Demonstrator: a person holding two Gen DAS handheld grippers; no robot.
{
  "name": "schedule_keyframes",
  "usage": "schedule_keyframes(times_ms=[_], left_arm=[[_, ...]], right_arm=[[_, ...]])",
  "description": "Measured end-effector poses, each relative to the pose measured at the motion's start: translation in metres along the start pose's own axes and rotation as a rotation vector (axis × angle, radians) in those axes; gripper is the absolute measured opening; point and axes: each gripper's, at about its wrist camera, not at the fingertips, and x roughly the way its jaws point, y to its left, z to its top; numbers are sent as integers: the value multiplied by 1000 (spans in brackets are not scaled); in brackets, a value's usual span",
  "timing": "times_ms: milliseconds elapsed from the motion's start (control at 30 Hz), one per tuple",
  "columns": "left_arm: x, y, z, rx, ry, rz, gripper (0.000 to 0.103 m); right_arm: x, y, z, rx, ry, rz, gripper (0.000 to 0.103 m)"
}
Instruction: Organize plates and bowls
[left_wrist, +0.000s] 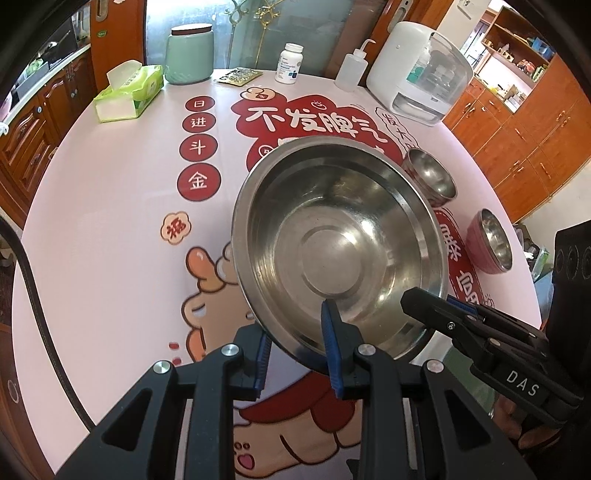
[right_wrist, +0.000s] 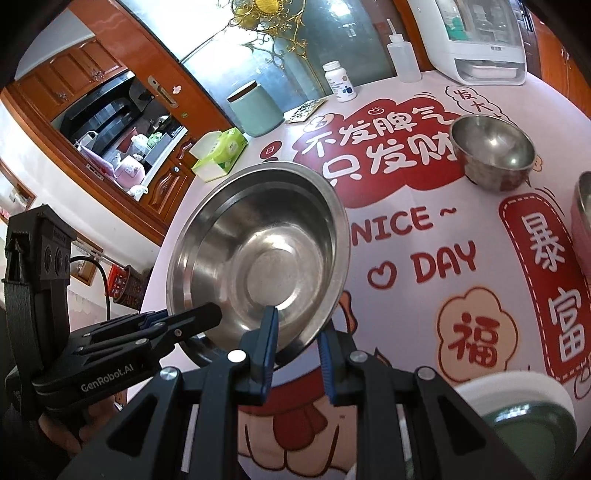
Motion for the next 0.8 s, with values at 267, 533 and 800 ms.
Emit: schedule_keyframes(times_ms=[267,533,800], left_arm=[[-8,-7,-28,-3,23,-11,24],[-12,-20,-58,-29,54,0,24],[-21,-41,-85,-69,50,29,24]], right_arm=[[-15,1,-25,0,20,-2,21],[-31,-6,-51,-16,53,4,21],[-48,-16,-66,-43,83,37,21]])
